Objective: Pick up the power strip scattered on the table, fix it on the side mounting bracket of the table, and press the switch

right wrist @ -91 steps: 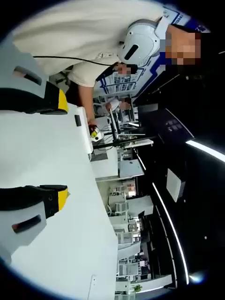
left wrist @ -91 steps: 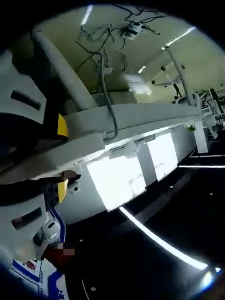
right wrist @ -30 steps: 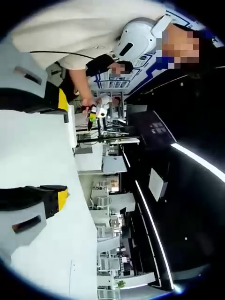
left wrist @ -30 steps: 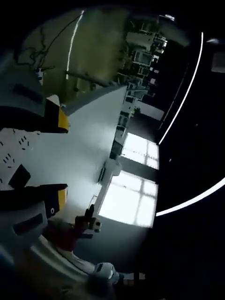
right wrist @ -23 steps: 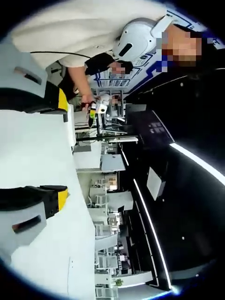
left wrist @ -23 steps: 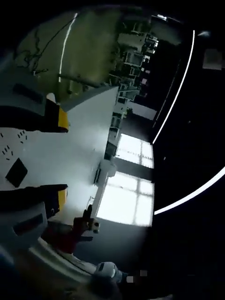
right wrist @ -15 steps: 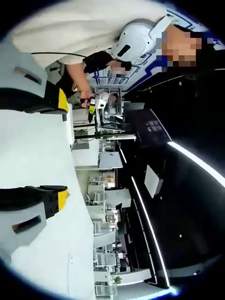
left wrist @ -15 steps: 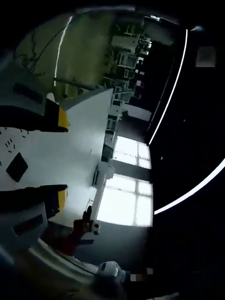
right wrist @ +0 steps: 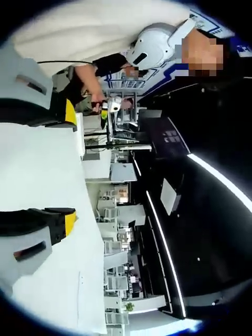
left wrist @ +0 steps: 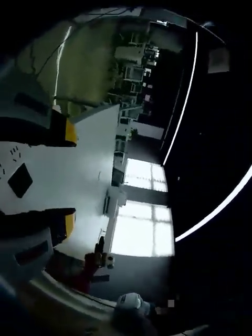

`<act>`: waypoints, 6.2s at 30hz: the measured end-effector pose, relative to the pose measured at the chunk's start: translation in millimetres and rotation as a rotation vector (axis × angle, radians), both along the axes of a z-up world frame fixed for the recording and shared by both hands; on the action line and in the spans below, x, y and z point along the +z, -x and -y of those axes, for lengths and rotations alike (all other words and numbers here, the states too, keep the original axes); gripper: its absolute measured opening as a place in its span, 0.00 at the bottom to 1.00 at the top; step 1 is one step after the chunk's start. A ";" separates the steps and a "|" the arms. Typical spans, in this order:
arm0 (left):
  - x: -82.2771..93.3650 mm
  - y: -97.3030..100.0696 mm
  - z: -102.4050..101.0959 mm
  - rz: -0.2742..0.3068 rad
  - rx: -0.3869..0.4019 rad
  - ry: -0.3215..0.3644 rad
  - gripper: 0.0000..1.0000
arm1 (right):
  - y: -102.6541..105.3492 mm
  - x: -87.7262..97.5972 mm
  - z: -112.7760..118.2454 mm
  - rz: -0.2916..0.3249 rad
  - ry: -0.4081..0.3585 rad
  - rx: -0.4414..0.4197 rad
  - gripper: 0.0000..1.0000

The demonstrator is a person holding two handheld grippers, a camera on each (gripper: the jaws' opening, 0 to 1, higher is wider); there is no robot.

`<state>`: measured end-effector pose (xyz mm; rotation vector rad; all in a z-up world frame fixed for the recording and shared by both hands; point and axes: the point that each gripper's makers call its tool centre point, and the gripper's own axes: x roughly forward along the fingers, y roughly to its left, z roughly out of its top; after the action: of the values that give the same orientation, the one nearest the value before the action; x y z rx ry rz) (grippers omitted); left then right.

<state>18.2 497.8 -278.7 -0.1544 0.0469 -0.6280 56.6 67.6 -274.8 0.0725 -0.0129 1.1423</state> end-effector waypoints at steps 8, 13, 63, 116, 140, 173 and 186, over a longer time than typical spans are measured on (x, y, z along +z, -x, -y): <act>-8.0 9.0 13.2 0.023 0.101 -0.094 0.54 | -0.1 -7.8 27.1 -0.005 0.001 -0.110 0.58; -18.3 12.5 13.8 0.017 0.162 -0.135 0.56 | -0.5 -10.4 43.0 -0.007 0.004 -0.174 0.58; -19.9 28.2 30.6 0.126 0.433 -0.033 0.65 | 4.0 -18.6 107.6 -0.015 0.027 -0.480 0.58; -106.8 25.3 -45.0 -0.517 0.487 -0.121 0.32 | 1.9 -13.2 118.3 -0.009 0.022 -0.488 0.58; -115.8 29.8 -35.1 -0.676 0.450 -0.243 0.34 | 6.1 -11.0 116.0 -0.006 0.021 -0.501 0.56; -120.6 36.0 -36.3 -0.895 0.361 -0.378 0.30 | -17.2 17.1 81.9 0.023 0.085 -0.404 0.56; -121.4 35.9 -36.4 -0.996 0.365 -0.384 0.30 | -43.2 61.1 14.3 0.104 0.169 -0.249 0.56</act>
<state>-17.7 534.2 -400.1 -0.0866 1.0717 -0.1192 99.8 53.2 -213.7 -0.1360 -0.0176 0.8940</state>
